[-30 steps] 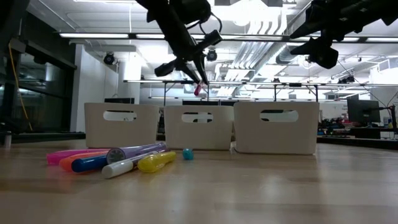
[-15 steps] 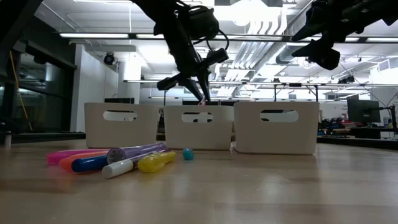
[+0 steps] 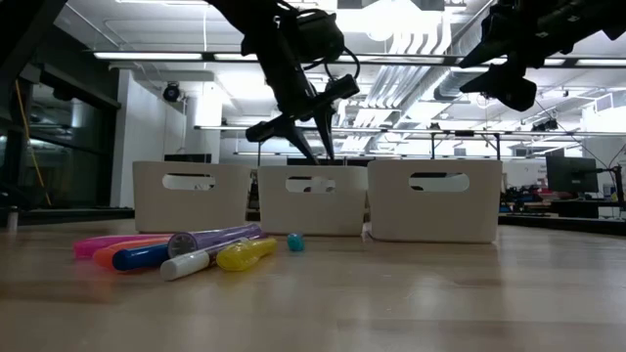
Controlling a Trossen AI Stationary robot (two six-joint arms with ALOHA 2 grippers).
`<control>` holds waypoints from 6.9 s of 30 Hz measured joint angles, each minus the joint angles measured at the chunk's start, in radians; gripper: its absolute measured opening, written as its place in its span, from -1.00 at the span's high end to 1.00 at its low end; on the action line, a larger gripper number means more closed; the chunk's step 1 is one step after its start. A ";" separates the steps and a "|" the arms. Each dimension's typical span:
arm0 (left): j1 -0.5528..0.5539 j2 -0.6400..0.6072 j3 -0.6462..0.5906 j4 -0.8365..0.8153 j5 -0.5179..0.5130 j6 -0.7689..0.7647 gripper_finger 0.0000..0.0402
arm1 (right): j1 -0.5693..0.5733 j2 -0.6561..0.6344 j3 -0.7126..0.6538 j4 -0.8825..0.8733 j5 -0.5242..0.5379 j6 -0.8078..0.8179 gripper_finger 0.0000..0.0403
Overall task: Pick & Place Markers
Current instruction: Put the red marker into the middle white bin, then put the violet highlighter into the right white bin
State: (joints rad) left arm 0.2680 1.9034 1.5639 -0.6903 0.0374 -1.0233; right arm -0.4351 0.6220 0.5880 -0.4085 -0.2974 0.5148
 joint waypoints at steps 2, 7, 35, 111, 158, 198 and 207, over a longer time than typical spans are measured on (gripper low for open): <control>0.000 0.000 0.000 0.000 0.000 0.000 0.28 | 0.000 0.000 0.000 -0.003 0.000 0.000 0.10; 0.000 0.000 0.000 0.009 0.004 0.001 0.17 | 0.000 0.000 0.000 -0.016 0.000 0.001 0.10; -0.242 -0.163 -0.002 -0.129 -0.238 0.217 0.16 | 0.000 0.000 0.000 -0.029 -0.023 -0.021 0.10; -0.595 0.154 0.000 -0.237 0.060 -0.631 0.16 | 0.006 -0.001 0.000 -0.111 -0.129 -0.141 0.10; -0.588 0.225 0.003 -0.130 0.151 -0.557 0.52 | 0.006 0.000 0.000 -0.178 -0.121 -0.183 0.10; -0.592 0.273 0.001 -0.157 0.002 -0.391 0.52 | 0.006 -0.001 0.000 -0.232 -0.129 -0.183 0.10; -0.603 0.286 0.002 -0.158 -0.007 -0.346 0.54 | 0.006 -0.001 0.000 -0.244 -0.129 -0.178 0.10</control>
State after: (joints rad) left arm -0.3347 2.1895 1.5661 -0.8482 0.0299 -1.3690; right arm -0.4291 0.6212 0.5877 -0.6525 -0.4263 0.3367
